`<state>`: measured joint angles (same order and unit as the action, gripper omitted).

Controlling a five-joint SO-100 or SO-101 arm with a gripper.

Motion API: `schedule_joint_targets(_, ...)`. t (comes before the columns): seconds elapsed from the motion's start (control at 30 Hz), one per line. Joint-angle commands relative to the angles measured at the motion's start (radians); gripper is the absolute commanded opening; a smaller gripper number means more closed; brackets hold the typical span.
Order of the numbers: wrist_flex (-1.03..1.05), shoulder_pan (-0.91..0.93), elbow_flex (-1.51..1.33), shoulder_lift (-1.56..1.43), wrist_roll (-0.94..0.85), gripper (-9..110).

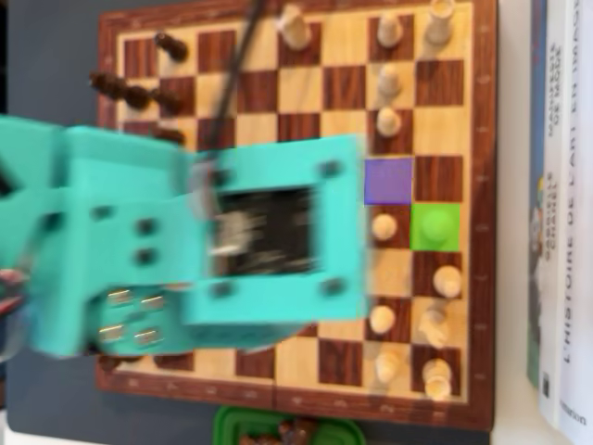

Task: Play chess

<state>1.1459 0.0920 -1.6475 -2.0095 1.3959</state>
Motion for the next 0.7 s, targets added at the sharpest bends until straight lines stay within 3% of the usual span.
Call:
schedule_joint_targets(0.0,-0.064,0.012,-0.097,-0.172,0.009,17)
schedule_joint_targets(0.23,-0.334,0.0,-0.423,-0.483,0.009,17)
schedule_joint_targets(0.67,-1.069,-0.023,-0.965,-0.923,0.081,17)
